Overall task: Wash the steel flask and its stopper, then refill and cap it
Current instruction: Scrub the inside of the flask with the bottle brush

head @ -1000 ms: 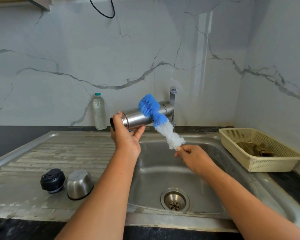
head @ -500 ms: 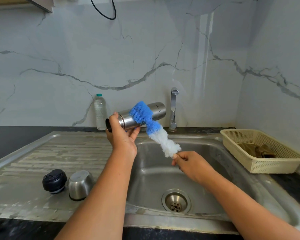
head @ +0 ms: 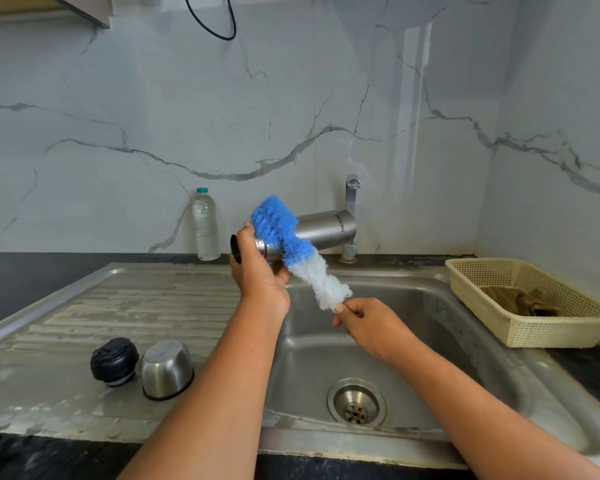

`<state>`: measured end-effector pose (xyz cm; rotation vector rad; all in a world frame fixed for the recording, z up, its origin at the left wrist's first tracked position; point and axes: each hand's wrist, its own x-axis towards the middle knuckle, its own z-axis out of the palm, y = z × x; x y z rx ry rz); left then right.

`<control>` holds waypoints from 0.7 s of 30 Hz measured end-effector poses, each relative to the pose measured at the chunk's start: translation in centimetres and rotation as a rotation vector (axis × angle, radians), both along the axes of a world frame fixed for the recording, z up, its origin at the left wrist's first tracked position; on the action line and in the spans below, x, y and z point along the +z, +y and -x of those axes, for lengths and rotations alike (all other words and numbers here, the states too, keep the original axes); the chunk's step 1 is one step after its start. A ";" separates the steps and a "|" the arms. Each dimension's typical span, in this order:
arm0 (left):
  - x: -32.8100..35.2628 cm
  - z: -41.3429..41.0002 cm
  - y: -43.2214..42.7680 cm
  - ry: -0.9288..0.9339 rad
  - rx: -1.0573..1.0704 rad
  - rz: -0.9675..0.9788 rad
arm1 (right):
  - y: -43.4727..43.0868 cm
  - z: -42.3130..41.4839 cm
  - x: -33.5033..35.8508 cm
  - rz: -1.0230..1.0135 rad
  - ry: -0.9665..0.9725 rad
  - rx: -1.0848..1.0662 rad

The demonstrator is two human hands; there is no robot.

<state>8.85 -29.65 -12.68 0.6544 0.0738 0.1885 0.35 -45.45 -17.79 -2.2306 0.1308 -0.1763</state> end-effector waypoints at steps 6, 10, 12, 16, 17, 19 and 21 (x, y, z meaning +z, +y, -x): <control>-0.1 -0.5 1.0 0.023 0.056 0.042 | -0.4 0.9 -0.5 0.040 0.034 0.027; 0.2 0.0 0.1 -0.029 0.005 0.000 | 0.2 0.0 0.1 -0.015 -0.020 -0.007; 0.4 0.0 0.4 -0.043 0.006 -0.003 | -0.4 0.3 0.0 0.011 -0.012 -0.008; 0.3 0.0 1.3 -0.018 -0.004 0.051 | -2.2 1.0 -0.2 0.036 0.025 -0.024; 0.4 0.0 1.3 -0.010 -0.025 0.056 | -2.5 0.9 -0.1 0.031 0.014 -0.043; 0.5 0.2 1.0 -0.014 -0.073 0.049 | -2.8 0.7 0.2 0.018 -0.017 -0.068; 0.7 0.4 0.7 -0.024 -0.110 0.055 | -2.9 0.5 0.2 0.013 -0.047 -0.065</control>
